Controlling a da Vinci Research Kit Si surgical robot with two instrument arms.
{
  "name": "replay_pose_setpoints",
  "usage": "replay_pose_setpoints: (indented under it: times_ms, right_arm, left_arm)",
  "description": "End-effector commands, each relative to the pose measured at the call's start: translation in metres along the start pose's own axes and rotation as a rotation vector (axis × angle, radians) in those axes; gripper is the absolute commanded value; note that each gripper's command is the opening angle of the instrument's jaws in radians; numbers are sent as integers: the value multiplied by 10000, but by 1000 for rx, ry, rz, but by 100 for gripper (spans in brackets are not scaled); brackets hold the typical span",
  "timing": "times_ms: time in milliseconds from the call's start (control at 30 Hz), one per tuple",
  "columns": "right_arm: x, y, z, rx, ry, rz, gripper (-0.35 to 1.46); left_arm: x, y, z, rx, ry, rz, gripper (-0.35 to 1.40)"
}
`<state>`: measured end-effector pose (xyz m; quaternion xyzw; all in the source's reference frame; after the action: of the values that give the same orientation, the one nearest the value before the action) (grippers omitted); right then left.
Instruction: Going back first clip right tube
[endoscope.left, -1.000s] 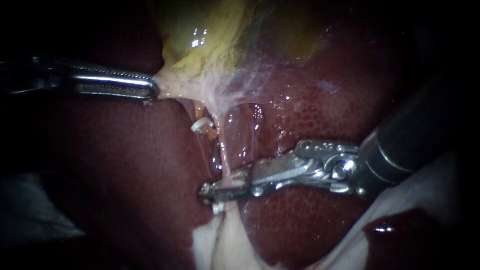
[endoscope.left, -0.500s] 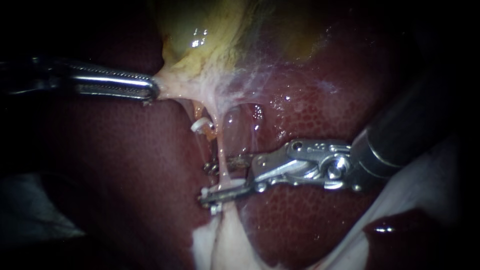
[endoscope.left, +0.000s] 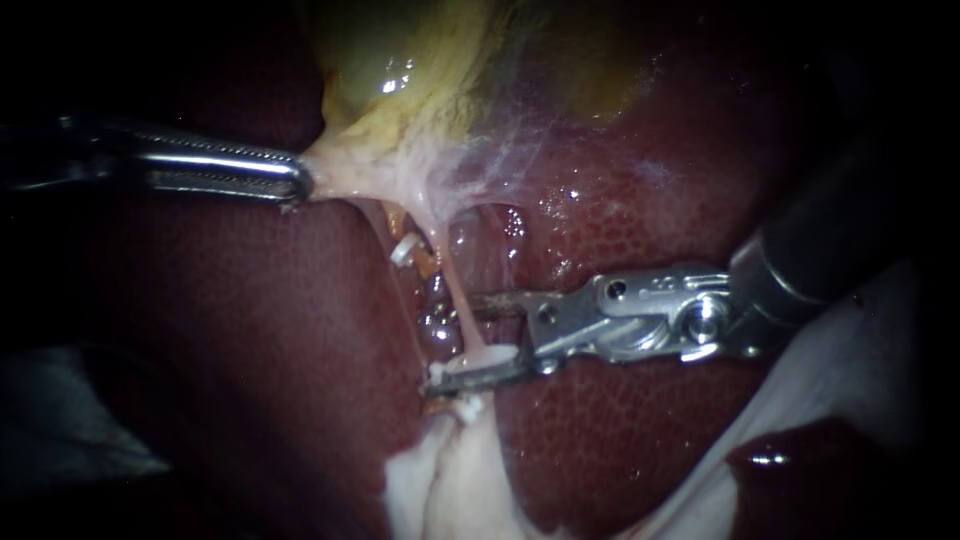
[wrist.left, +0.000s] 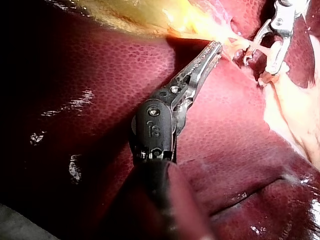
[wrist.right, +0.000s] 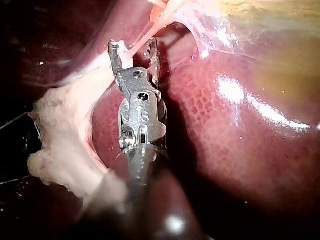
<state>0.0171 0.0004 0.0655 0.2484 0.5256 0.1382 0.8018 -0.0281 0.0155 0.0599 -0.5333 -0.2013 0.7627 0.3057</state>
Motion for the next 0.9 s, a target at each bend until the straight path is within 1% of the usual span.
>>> replay_pose_setpoints:
  times_ms: [33, 267, 400, 567, 733, 800, 900]
  right_arm:
    - [1, -2, -1, 13, 0, -5, 50]
    - [6, -17, -1, 79, -5, -19, 50]
    - [8, -23, 0, 101, -6, -23, 50]
    - [8, -23, 0, 110, -10, -28, 50]
    - [5, -19, -1, 110, -10, -28, 50]
    - [4, -19, -2, 111, -1, -28, 50]
    - [4, -21, -2, 143, 5, -29, 50]
  left_arm:
    - [0, 0, 0, -2, 0, 0, -35]
    - [0, 0, -1, -2, 0, 0, -35]
    - [-1, -1, -1, -3, 0, 1, -35]
    - [-1, -2, -2, -3, 0, 1, -35]
    - [-1, -2, -2, -3, 0, 1, -35]
    - [-1, -2, -2, -3, 0, 1, -35]
    - [-2, -3, -2, -3, 0, 1, -35]
